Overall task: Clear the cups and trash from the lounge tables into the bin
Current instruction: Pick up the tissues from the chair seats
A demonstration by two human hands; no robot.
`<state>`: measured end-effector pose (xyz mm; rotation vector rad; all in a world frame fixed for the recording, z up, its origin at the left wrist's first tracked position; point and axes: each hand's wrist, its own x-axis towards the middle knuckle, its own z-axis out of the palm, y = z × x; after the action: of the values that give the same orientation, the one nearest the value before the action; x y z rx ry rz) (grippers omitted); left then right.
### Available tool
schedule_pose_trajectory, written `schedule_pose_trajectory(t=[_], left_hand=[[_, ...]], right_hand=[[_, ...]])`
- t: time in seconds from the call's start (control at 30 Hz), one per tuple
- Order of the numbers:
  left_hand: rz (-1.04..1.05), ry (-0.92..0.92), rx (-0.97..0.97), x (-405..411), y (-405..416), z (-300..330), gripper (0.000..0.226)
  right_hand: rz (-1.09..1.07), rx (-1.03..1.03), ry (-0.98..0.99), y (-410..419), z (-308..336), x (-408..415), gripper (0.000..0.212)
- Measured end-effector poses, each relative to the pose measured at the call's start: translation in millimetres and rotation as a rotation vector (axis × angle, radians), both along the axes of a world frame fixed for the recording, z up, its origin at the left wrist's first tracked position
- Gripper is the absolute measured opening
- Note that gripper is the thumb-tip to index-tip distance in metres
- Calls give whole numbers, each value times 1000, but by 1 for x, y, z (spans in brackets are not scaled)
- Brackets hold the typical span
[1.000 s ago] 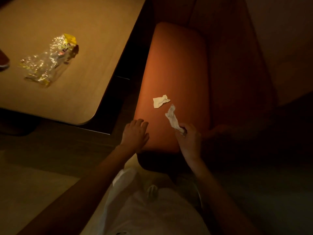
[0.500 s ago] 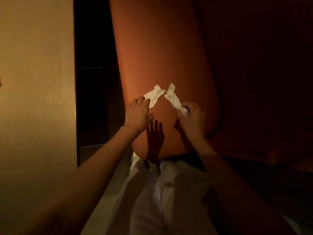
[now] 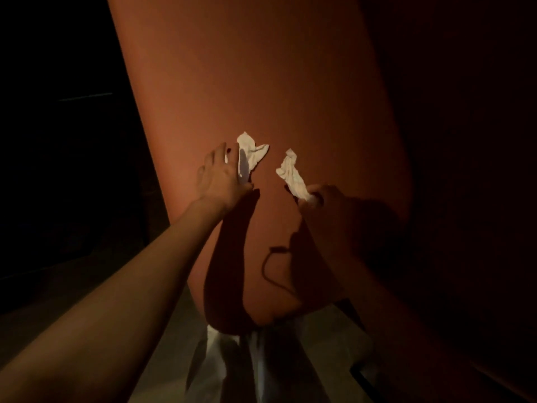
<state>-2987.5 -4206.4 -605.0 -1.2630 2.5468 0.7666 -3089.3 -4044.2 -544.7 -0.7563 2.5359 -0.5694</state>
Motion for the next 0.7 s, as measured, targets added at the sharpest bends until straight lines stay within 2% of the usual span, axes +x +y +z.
schedule_pose_trajectory(t=[0.07, 0.13, 0.33, 0.47, 0.7], left_hand=[[-29, -54, 5, -12, -5, -19, 91], [-42, -59, -46, -20, -6, -33, 88], [51, -10, -136, -21, -6, -44, 51], [126, 122, -26, 1, -3, -45, 36], [325, 341, 128, 56, 18, -35, 37]], right_hand=[[37, 2, 43, 2, -13, -2, 21], [51, 6, 79, 0, -22, -5, 20], [75, 55, 39, -5, -29, -7, 24], [61, -5, 63, -7, -21, -1, 21], [51, -135, -4, -11, -23, 22, 19]])
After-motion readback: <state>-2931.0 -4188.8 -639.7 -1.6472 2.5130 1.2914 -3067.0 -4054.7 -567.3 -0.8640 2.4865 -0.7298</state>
